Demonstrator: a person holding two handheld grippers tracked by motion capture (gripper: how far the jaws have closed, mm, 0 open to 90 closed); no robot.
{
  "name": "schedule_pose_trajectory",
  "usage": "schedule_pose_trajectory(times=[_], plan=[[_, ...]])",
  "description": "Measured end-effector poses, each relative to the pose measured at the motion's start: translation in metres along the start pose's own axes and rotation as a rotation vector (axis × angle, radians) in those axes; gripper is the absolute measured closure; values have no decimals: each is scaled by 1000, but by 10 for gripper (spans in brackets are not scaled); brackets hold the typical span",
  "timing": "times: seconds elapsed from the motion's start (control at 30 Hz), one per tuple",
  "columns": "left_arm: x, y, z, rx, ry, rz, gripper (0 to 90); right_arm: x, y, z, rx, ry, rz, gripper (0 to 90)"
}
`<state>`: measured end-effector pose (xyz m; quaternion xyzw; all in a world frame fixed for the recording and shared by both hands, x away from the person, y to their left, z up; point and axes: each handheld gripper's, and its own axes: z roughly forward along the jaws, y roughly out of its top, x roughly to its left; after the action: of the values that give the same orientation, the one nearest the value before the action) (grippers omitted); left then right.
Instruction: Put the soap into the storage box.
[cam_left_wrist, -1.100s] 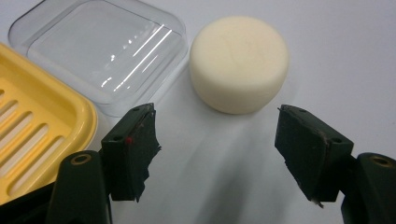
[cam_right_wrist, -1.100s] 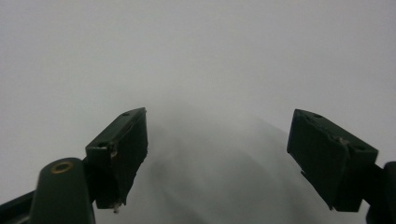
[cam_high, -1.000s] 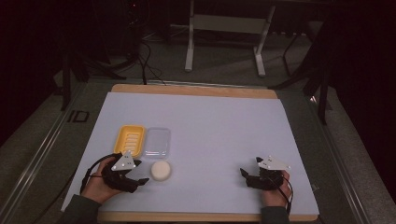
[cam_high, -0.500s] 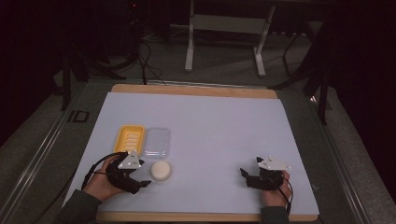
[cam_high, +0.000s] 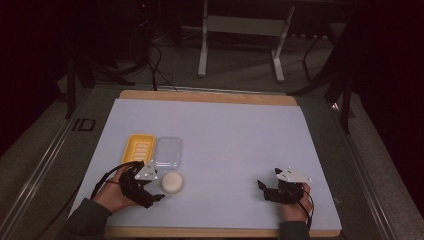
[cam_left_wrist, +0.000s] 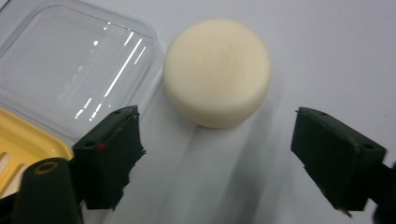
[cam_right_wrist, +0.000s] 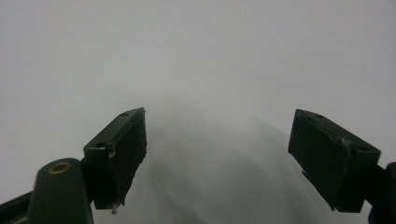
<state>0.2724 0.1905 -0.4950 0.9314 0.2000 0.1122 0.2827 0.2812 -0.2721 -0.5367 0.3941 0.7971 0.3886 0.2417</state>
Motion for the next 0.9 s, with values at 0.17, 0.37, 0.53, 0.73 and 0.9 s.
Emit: schedule_pose_trajectory(times=[0.17, 0.37, 0.53, 0.73, 0.9], plan=[[1, 6, 0, 19, -4, 24, 156, 0, 0, 0, 1, -1, 1, 194], [2, 12, 4, 42, -11, 36, 133, 0, 0, 0, 2, -1, 2, 194], [2, 18, 7, 54, -15, 47, 113, 0, 0, 0, 2, 0, 0, 194], [3, 23, 10, 65, -24, 57, 90, 0, 0, 0, 4, 0, -1, 194], [5, 27, 13, 72, -27, 69, 85, 0, 0, 0, 0, -2, 0, 194]])
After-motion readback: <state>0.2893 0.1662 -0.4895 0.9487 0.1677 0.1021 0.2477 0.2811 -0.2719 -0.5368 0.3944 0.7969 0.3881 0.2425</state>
